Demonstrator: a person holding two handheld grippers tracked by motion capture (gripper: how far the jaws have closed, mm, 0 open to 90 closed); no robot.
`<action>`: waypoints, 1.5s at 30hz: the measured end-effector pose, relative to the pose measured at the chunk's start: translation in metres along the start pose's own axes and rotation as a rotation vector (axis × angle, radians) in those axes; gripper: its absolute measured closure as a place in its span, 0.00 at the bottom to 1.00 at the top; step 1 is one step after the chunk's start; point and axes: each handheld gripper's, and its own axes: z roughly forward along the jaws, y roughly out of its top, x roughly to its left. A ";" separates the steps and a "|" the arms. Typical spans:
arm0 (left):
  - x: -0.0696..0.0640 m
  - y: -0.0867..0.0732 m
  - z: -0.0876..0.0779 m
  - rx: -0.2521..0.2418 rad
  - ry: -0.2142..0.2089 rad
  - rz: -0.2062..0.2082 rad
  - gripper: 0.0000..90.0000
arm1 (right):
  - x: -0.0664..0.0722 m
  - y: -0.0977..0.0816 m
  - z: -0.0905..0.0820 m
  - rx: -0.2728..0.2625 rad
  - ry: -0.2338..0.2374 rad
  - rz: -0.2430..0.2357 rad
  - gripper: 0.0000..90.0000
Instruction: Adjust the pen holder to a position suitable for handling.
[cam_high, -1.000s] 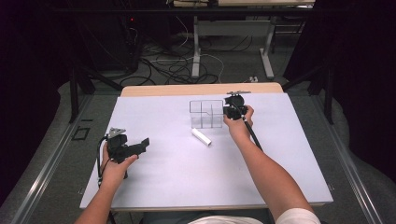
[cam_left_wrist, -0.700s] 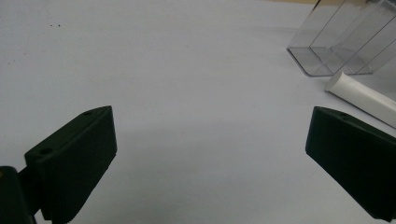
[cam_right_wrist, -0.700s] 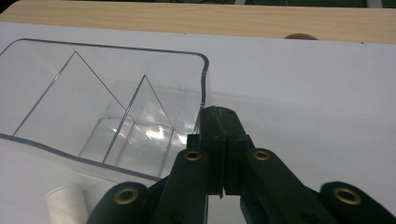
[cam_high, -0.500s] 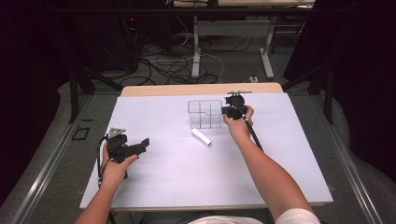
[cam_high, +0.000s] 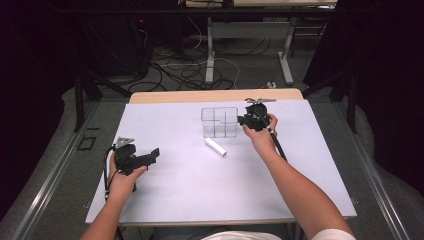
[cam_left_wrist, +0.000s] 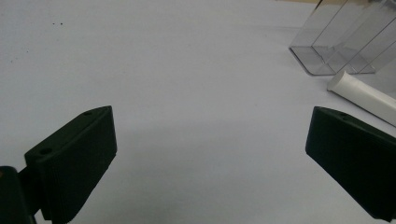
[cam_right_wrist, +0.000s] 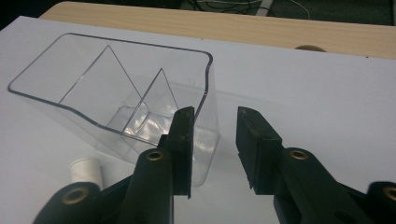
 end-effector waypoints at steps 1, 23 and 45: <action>0.000 0.000 0.000 0.000 0.000 0.000 0.02 | 0.001 0.000 -0.002 -0.001 0.007 0.005 0.71; 0.000 -0.001 0.000 0.001 0.004 0.001 0.02 | 0.027 -0.009 -0.026 0.024 0.161 -0.207 0.44; 0.004 -0.003 -0.001 0.004 0.006 -0.005 0.02 | 0.057 -0.022 -0.005 0.103 0.295 -0.340 0.45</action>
